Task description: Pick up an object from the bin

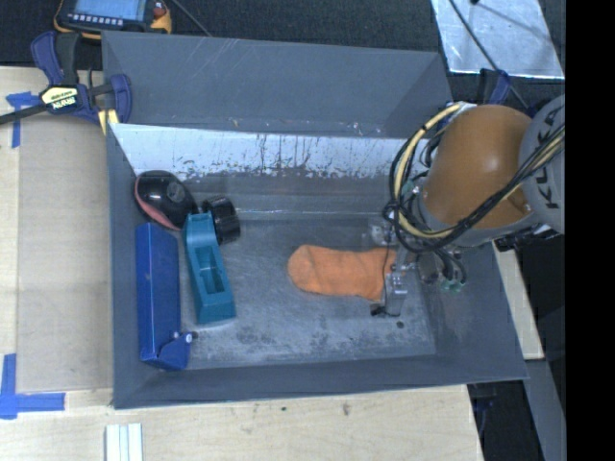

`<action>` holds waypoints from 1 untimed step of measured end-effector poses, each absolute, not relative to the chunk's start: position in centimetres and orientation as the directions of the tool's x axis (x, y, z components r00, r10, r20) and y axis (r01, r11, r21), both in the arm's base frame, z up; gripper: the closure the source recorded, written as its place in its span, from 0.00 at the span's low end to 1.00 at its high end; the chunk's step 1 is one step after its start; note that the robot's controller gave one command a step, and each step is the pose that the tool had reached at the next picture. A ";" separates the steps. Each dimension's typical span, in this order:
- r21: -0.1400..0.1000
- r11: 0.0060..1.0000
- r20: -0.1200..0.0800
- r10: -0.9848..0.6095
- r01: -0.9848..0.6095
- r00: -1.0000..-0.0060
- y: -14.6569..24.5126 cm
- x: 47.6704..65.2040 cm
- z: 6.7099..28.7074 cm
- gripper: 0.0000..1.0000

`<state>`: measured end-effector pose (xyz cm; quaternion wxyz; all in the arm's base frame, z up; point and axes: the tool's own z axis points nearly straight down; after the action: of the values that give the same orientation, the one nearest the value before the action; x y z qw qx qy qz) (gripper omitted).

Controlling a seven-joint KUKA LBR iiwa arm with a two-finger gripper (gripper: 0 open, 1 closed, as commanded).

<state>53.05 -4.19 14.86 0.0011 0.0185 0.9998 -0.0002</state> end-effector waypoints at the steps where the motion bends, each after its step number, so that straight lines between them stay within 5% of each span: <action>1: 0.000 0.992 -0.003 0.128 0.128 -0.992 -2.0 54.8 7.1 1.00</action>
Offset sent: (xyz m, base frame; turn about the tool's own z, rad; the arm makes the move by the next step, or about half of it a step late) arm 0.0000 0.0000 0.0000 0.0000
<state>54.76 -1.99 7.06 0.0015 0.0640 0.9979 0.0001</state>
